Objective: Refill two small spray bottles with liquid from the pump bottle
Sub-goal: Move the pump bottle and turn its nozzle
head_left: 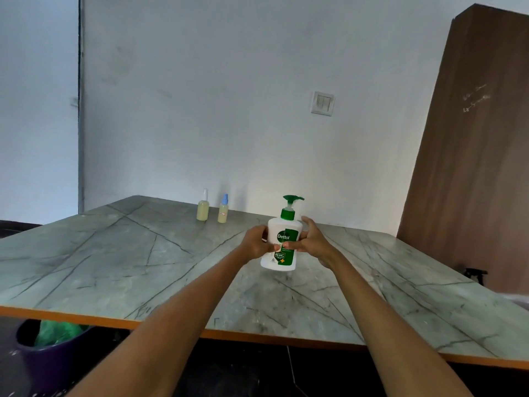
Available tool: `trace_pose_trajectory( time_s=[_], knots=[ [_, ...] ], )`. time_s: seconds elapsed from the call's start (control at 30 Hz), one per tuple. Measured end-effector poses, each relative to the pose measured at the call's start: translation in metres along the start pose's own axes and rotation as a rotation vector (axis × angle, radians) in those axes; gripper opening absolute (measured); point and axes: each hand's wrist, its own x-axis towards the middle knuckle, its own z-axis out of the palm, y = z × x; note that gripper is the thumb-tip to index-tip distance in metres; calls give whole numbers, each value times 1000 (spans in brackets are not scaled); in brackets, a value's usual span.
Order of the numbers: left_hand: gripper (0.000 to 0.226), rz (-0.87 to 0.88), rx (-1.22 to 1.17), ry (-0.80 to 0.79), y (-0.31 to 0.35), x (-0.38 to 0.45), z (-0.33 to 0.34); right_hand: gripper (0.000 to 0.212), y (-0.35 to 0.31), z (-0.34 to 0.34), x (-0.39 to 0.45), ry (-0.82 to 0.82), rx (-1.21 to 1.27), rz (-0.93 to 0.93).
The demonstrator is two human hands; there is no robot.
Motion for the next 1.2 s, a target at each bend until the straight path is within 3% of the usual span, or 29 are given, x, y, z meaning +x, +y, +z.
trace_pose_trajectory(
  time_s=[0.33, 0.83, 1.2],
  knots=[
    [44, -77, -28, 102, -36, 62, -6, 99, -1, 19, 86, -34, 9, 24],
    [34, -138, -28, 178, -125, 227, 0, 100, 40, 50, 274, 9, -54, 31],
    [36, -120, 7, 221, -148, 275, 16, 99, 60, 48, 332, 59, -24, 57]
  ],
)
